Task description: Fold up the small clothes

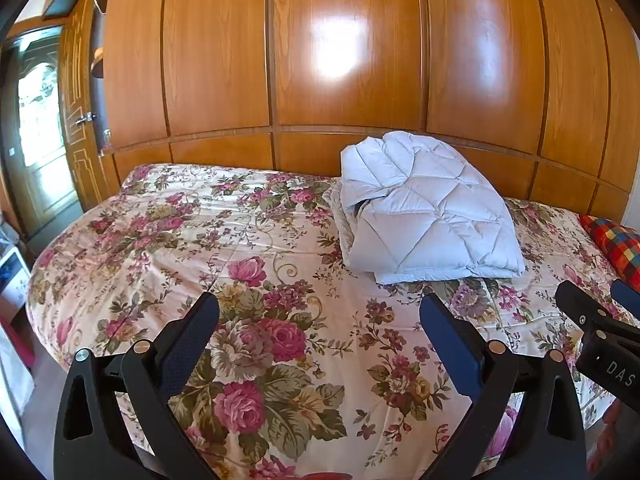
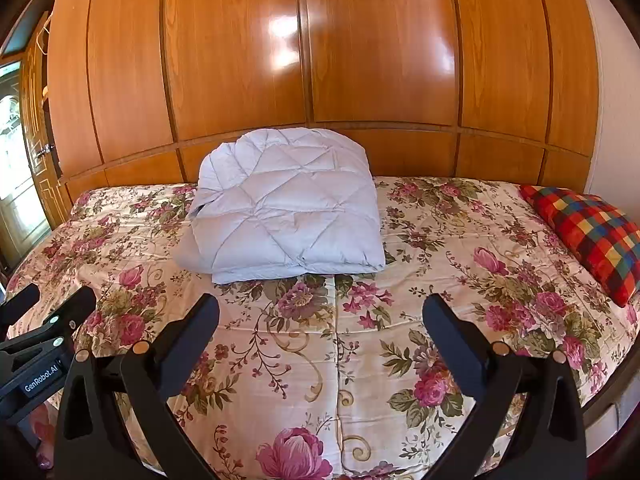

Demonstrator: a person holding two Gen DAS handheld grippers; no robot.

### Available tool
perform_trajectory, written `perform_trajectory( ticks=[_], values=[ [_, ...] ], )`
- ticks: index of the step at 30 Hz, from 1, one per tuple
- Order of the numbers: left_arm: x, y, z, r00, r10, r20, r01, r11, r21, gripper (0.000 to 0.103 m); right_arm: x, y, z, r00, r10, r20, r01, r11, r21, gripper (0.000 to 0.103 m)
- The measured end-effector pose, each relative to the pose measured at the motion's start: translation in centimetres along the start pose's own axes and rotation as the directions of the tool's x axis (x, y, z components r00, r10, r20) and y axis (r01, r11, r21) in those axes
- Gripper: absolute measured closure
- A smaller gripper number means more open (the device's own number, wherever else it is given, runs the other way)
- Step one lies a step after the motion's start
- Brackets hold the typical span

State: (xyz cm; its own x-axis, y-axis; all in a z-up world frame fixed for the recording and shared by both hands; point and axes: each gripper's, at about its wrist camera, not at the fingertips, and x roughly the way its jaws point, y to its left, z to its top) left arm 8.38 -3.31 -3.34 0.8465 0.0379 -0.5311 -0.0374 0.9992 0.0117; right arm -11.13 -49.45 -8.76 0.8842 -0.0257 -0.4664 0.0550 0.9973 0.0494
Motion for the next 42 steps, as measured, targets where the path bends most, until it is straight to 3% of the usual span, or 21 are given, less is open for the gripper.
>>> perform_trajectory(
  ticks=[42],
  values=[
    [0.39, -0.18, -0.30, 1.000, -0.014, -0.019, 0.014, 1.000, -0.008, 0.004, 0.64, -0.12, 0.06, 1.000, 0.010, -0.024, -0.010, 1.000, -0.006, 0.002]
  ],
)
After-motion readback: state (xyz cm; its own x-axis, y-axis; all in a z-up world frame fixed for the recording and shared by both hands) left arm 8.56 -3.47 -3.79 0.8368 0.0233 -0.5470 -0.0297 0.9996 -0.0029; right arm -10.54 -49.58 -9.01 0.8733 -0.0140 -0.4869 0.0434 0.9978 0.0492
